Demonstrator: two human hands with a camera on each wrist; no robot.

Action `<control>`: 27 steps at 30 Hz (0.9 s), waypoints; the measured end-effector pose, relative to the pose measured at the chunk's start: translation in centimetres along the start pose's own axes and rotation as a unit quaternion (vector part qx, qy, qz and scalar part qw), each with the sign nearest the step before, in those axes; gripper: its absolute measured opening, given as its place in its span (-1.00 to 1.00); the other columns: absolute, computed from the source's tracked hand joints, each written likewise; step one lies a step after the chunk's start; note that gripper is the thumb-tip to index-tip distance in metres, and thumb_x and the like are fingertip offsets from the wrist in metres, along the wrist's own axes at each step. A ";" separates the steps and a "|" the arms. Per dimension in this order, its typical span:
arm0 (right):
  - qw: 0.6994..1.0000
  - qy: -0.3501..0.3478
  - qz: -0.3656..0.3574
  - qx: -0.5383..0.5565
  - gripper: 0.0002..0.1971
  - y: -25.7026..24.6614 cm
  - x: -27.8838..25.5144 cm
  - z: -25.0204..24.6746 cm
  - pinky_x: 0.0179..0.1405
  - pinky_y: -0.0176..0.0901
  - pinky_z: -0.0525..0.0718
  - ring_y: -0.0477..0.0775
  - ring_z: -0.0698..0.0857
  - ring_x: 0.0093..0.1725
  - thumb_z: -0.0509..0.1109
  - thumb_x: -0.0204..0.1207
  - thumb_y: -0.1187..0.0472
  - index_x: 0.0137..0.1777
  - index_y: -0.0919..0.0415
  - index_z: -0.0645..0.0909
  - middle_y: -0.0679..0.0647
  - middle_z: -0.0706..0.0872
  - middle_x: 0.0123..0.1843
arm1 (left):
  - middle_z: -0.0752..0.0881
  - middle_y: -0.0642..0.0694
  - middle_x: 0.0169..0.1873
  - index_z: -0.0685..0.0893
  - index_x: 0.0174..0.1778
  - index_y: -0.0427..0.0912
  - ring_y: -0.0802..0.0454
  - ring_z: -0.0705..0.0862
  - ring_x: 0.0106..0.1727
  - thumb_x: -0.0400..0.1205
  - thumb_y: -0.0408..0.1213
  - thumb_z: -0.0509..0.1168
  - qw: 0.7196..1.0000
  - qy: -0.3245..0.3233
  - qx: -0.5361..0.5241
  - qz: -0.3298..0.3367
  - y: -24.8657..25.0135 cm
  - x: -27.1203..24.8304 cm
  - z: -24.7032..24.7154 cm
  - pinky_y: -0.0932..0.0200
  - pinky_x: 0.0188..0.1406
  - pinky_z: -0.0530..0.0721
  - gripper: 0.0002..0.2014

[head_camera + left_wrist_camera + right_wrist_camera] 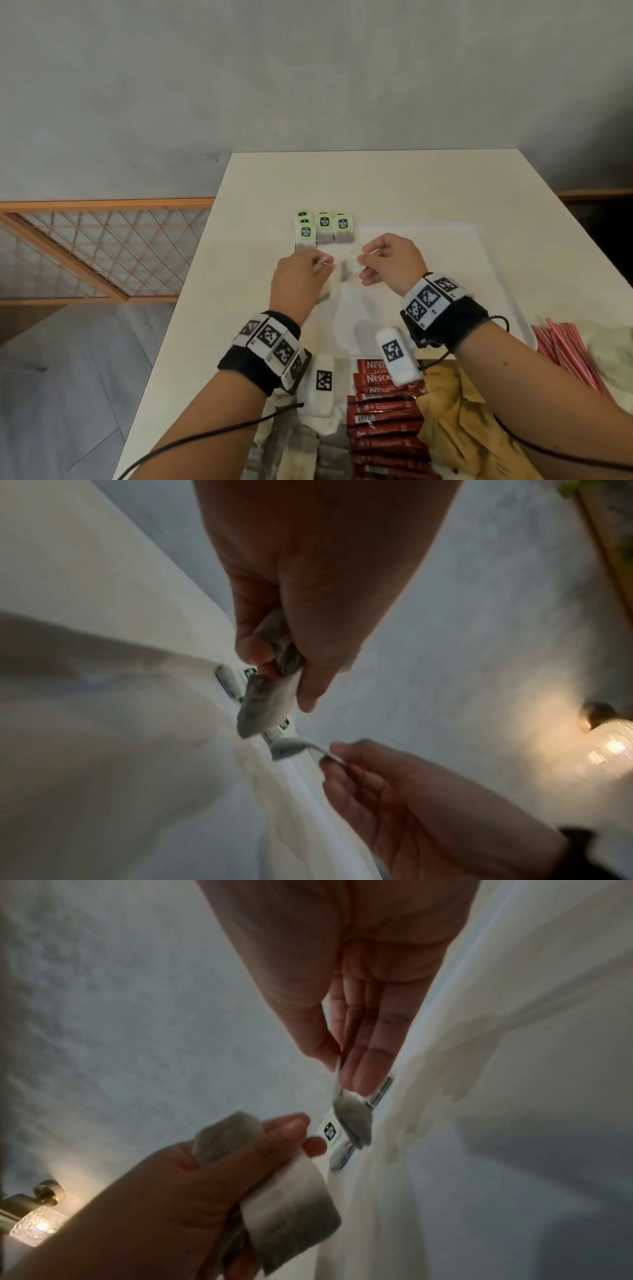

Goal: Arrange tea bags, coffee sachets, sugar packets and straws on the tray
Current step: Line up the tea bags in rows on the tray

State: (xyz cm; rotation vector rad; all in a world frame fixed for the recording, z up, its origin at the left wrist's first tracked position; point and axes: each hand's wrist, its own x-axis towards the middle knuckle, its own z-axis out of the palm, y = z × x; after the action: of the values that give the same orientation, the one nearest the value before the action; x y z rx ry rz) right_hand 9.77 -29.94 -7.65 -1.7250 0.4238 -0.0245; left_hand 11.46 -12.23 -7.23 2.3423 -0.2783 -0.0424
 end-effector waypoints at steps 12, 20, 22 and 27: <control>0.998 -0.054 0.018 0.030 -0.90 -1.1 -0.4 0.2 -0.43 -0.16 0.73 0.00 0.65 -0.51 0.44 0.57 0.27 -0.12 0.29 0.72 0.18 0.69 -0.33 | 0.73 -0.02 -0.38 0.78 -0.18 -0.16 0.00 0.66 -0.33 0.67 -0.30 0.30 0.996 -0.002 0.031 0.087 1.2 -0.3 1.9 0.17 -0.30 0.45 -0.83; 0.989 -0.107 -0.004 -0.100 -0.91 -0.3 2.5 0.8 -0.11 -0.15 0.80 -0.06 0.71 -0.46 0.45 0.58 0.10 -0.08 0.07 0.75 0.04 0.65 -0.46 | 0.68 -0.15 -0.47 0.72 -0.30 -0.29 0.01 0.58 -0.60 0.64 -0.20 0.36 0.996 -0.044 -0.076 -0.025 -0.8 1.7 0.7 0.14 -0.41 0.54 -0.73; 0.988 -0.135 -0.002 -0.074 -0.93 -0.4 3.2 1.6 -0.16 -0.18 0.80 -0.03 0.72 -0.42 0.46 0.57 0.21 -0.04 0.18 0.73 0.10 0.69 -0.41 | 0.62 -0.11 -0.54 0.70 -0.29 -0.35 -0.02 0.58 -0.64 0.63 -0.18 0.38 0.992 -0.034 -0.107 -0.066 -1.3 2.3 0.6 0.21 -0.50 0.49 -0.70; 0.985 -0.110 -0.030 -0.133 -0.88 -0.1 5.8 3.0 -0.25 -0.18 0.79 -0.02 0.71 -0.43 0.50 0.52 0.34 0.03 0.31 0.75 0.11 0.73 -0.40 | 0.75 -0.03 -0.42 0.81 -0.21 -0.22 0.06 0.60 -0.62 0.61 -0.24 0.38 0.977 -0.072 -0.160 -0.119 -2.1 3.4 -0.2 0.19 -0.62 0.55 -0.83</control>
State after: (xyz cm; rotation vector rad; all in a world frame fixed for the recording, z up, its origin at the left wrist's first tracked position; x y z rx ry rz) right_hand 15.93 -28.81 -9.41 -1.9777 0.2182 0.1865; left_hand 15.23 -11.39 -8.43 2.0410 -0.0535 -0.3495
